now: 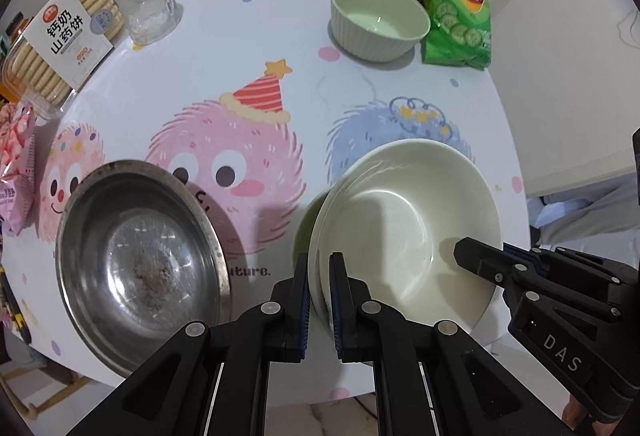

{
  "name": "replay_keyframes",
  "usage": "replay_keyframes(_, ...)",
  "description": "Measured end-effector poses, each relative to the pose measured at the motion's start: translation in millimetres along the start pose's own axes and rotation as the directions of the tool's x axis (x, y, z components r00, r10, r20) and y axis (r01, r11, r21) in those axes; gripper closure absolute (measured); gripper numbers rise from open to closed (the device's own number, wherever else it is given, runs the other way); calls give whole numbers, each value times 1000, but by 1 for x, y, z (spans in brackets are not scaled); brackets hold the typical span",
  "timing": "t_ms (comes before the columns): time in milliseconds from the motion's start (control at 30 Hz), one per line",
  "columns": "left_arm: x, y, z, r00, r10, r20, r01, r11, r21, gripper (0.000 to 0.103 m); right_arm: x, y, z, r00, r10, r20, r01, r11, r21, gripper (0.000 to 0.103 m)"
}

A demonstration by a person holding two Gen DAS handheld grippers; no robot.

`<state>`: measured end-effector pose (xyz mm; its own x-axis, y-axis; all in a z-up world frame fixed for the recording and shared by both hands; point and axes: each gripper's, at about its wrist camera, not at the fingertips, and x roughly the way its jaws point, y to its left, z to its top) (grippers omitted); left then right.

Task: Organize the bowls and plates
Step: 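Lift the cream bowl with both tools and carry it toward the green bowl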

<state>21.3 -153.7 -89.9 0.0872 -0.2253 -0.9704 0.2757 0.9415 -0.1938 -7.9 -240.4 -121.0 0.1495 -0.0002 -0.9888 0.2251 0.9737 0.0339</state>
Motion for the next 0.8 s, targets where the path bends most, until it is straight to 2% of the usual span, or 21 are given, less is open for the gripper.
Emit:
replay_keyframes(400, 18, 1, -7, 999, 35, -22, -34, 999, 17, 95, 16, 4, -7, 999, -35, -22, 34, 999, -42, 93)
replay_keyframes(800, 17, -2, -10, 995, 97, 14, -98, 992, 73, 95, 22, 11, -9, 997, -76, -18, 74, 994, -86, 89)
